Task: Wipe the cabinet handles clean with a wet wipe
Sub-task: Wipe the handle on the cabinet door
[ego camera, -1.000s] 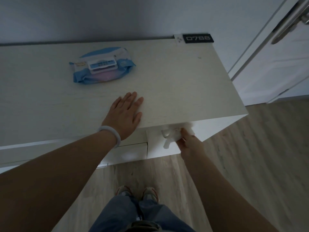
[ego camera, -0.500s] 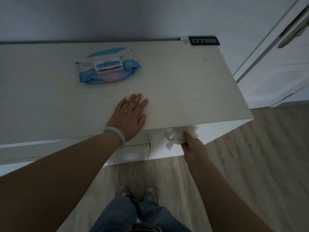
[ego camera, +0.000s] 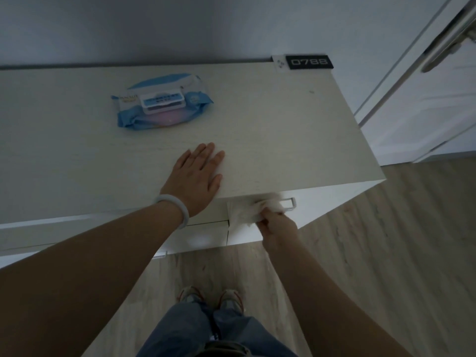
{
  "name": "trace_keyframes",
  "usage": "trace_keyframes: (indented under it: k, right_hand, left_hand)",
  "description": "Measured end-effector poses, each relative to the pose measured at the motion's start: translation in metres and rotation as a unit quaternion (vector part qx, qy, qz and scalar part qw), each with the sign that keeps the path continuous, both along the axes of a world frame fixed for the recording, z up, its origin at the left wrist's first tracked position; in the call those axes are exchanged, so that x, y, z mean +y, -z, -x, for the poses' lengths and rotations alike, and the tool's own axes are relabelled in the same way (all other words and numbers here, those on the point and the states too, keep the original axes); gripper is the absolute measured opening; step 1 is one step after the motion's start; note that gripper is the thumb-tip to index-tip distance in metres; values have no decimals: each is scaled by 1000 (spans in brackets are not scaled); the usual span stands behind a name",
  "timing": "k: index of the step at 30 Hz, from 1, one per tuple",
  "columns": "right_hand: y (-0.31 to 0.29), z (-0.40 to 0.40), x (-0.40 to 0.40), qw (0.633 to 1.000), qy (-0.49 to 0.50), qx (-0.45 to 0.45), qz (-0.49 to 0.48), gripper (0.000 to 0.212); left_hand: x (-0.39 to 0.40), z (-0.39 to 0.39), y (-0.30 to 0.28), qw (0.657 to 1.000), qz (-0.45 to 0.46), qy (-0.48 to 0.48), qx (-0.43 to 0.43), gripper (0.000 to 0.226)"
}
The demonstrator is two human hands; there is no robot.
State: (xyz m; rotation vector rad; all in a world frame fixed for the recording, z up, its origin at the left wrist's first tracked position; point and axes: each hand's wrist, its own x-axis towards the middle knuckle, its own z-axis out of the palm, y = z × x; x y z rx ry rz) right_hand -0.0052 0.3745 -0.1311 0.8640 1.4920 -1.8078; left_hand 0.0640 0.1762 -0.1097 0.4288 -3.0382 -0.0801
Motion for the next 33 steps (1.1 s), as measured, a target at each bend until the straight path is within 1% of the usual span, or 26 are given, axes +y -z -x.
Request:
trace_keyframes:
  k: [2,5,8,12,14,16,18,20,21,22,24,26,28,30,33]
  right_hand:
    - [-4,3,3,999,19,-20,27,10]
    - [0,28,25,996,70,5,53,6]
    - [3,24,26,997,50,10,50,5]
    - [-3,-10,-7,998,4,-31,47,8]
    - [-7,-7,-5,998,15,-41,45,9]
    - [-8,9,10,999,40,-20,26,10]
    - [-6,23,24,998,50,7,20,4]
    - [2,21,22,999,8,33,-5,26]
    - [2,12,15,999,-21,37,-7,30]
    - [4,3,5,998,-44,34,-11,26]
    - [2,-15,-10,998,-60,16,-3,13]
    - [1,-18,-12,998,-53,7,14,19]
    - [4,-7,2,999,-43,6,21,21]
    - [4,10,21,999,-2,-21,43,29]
    - [-2,34,48,996,35,-22,76,25]
  left_hand:
    - [0,0,0,1000,2,1,2,60]
    - [-1,0,-1,1000,3,-1,3,59]
    - [0,0,-1,1000,-1,-3,4,59]
    - [0,-1,-1,1000,-3,-5,1,59]
    - [-1,0,-1,1000,-3,-2,0,59]
    - [-1,0,0,1000,0,-1,0,59]
    - [-1,-1,0,1000,4,-4,-2,59]
    - [-1,-1,-1,1000,3,-3,-3,59]
    - [-1,-1,-1,1000,1,-4,-3,59]
    - [0,0,-1,1000,0,-4,-2,59]
    - [0,0,-1,1000,-1,-3,-4,60]
    - [-1,0,0,1000,-1,-3,-5,60]
    - [-2,0,1,1000,-1,0,-3,59]
    - [-2,0,1,1000,2,0,1,58]
    - [-1,-1,1,1000,-5,1,4,59]
